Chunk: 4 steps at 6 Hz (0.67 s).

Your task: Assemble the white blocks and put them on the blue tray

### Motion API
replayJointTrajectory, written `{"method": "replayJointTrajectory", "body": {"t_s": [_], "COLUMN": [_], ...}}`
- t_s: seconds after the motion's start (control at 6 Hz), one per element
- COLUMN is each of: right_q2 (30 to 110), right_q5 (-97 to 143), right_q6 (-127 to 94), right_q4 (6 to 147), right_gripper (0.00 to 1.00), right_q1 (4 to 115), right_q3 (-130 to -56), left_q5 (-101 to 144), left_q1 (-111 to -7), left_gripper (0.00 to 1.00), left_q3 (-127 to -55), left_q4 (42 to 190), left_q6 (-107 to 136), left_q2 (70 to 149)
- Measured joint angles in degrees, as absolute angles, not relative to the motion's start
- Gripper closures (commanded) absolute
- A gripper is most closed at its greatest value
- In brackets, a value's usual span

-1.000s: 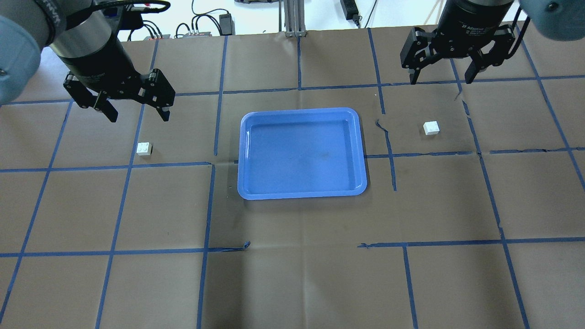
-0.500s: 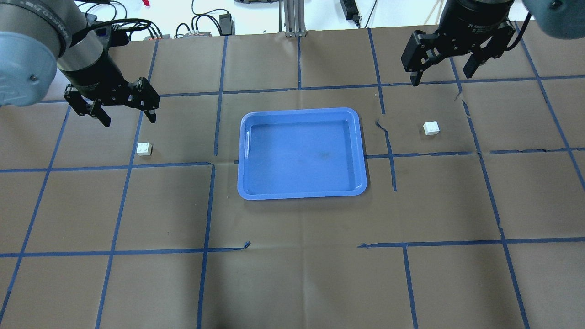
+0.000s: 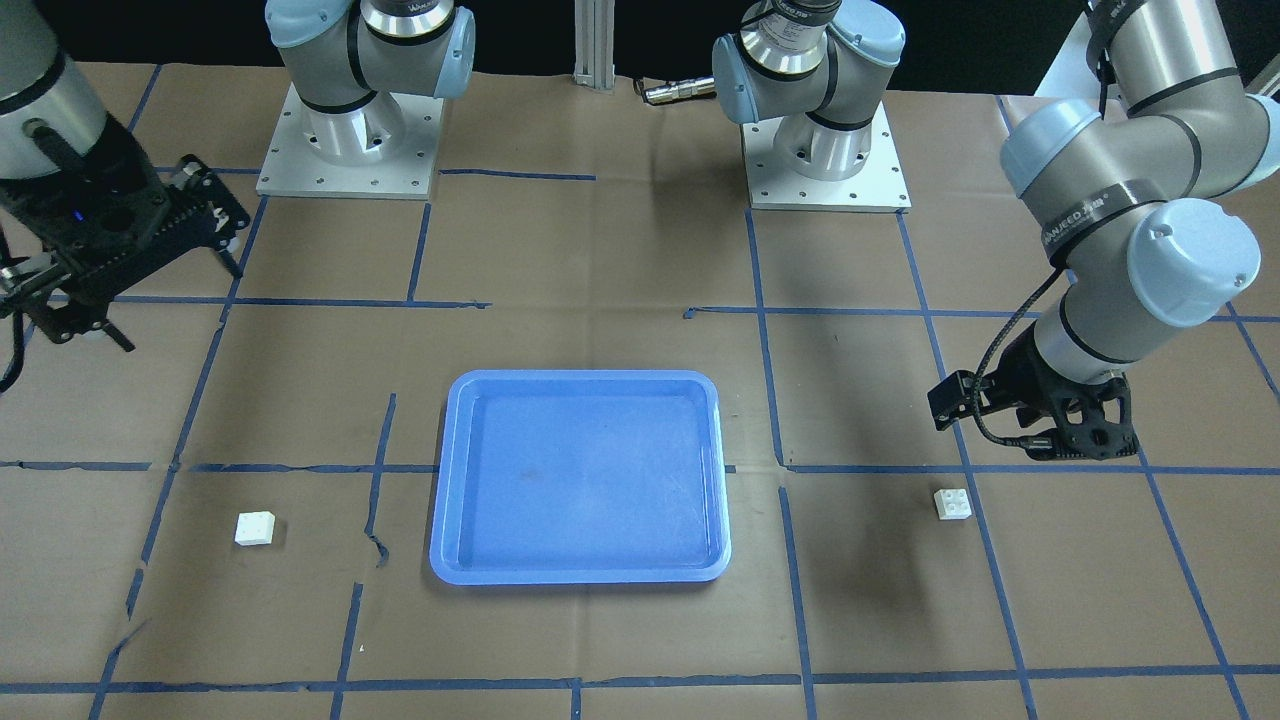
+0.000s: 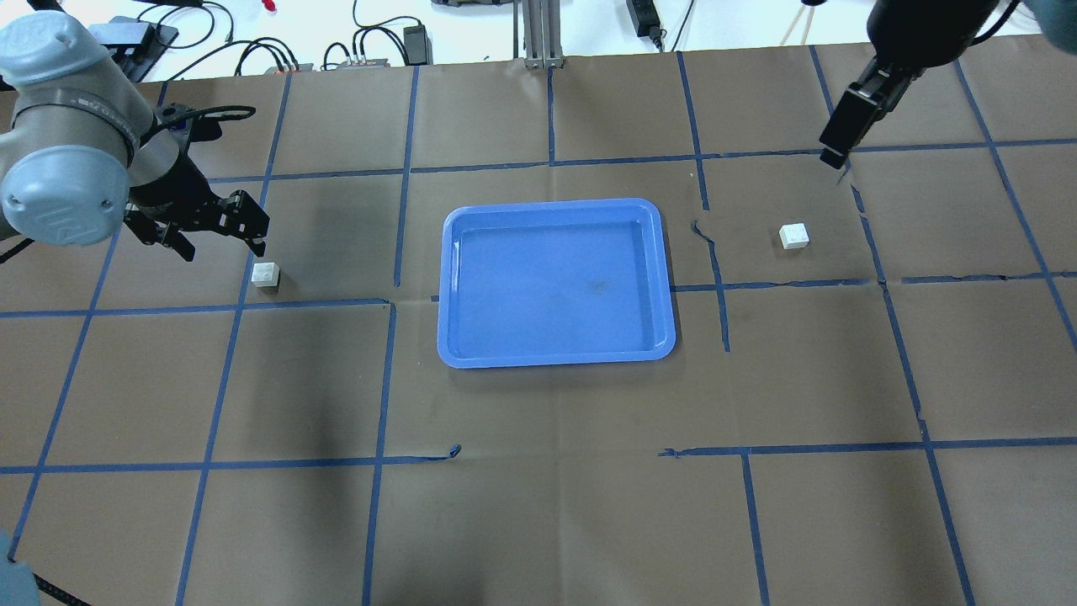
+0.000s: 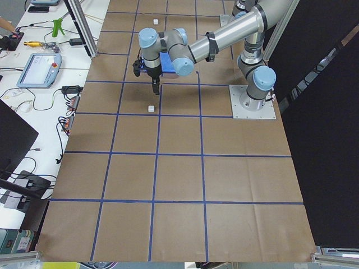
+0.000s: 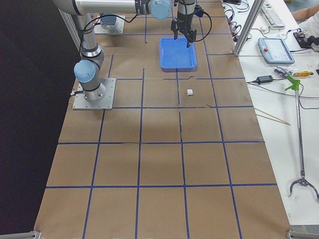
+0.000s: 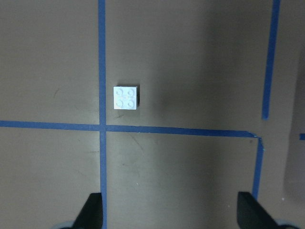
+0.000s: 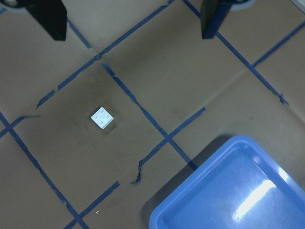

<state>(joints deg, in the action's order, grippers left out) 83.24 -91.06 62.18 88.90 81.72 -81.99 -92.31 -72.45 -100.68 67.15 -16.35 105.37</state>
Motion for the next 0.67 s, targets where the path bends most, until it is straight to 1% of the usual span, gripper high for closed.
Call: {"method": "replayJointTrajectory", "body": {"t_s": [0.33, 0.5, 0.67], "right_q2": [79.2, 76.5, 73.4], "right_q5": [-87.9, -83.2, -77.9], "right_q6": [91.5, 101.5, 107.8], "right_q4": [94.2, 96.4, 97.1], "right_gripper": [0.00, 0.00, 0.00], "right_q1": [76.1, 72.7, 69.6], "right_q3": [-81.6, -81.5, -81.5], "left_q5": [-92.1, -92.0, -91.9], "left_q1": [-71.7, -71.6, -71.6], "left_gripper": [0.06, 0.06, 0.10], "left_q3": [-101.8, -103.0, -104.2], "left_q4": [59.0, 54.5, 50.9], "left_q6": [-19.0, -19.3, -19.6], "left_q2": [110.7, 113.1, 114.9]}}
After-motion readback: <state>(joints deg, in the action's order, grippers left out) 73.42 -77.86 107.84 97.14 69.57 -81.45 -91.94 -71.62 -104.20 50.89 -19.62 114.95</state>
